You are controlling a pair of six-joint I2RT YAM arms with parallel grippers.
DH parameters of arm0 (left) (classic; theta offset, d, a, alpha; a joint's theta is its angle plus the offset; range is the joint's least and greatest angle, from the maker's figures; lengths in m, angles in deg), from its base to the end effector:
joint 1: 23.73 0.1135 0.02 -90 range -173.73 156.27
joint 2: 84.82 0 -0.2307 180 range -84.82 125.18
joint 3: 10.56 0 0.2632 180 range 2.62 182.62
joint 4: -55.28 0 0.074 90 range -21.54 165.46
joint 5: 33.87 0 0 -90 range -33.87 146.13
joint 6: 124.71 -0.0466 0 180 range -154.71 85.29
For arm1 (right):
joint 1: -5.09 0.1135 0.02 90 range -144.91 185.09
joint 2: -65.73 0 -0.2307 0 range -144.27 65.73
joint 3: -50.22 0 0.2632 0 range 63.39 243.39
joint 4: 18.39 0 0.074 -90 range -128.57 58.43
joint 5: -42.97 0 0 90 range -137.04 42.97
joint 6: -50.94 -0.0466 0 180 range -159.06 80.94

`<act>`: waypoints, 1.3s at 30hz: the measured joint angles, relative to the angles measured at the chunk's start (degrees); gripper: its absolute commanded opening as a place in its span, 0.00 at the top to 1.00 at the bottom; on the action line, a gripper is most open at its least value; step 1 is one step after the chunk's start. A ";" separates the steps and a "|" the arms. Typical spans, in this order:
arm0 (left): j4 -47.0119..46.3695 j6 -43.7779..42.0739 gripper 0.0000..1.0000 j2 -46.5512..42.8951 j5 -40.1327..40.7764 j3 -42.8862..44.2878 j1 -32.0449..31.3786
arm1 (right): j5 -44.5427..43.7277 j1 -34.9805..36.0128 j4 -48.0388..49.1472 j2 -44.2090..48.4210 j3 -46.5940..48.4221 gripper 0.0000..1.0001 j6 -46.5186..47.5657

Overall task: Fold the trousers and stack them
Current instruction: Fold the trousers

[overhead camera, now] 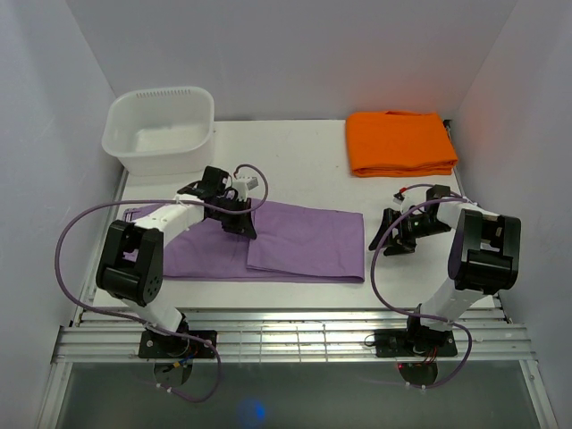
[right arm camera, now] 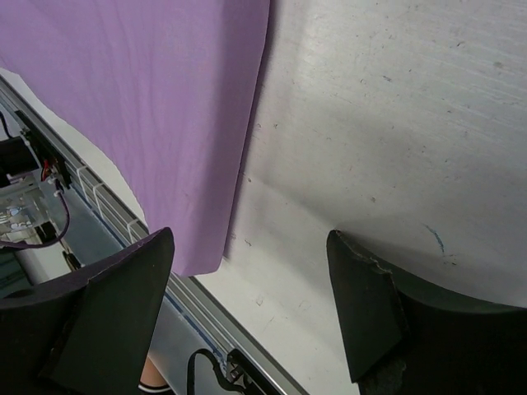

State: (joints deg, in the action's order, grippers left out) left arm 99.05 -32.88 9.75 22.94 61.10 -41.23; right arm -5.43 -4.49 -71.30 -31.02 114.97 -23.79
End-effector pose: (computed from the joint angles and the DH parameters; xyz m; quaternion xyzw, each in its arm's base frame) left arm 0.3028 -0.1222 0.1372 0.1851 0.9219 -0.3083 0.1440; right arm 0.2812 -0.0161 0.0947 -0.0621 0.9320 0.3375 0.1169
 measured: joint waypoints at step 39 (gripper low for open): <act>-3.50 -1.81 1.00 2.58 9.38 -4.22 1.20 | 3.89 10.91 1.73 -7.02 4.15 0.27 -8.59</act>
State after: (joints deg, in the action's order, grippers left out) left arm 95.55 -34.70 12.33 32.32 56.88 -40.02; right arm -1.54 6.41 -69.57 -38.04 119.12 -32.38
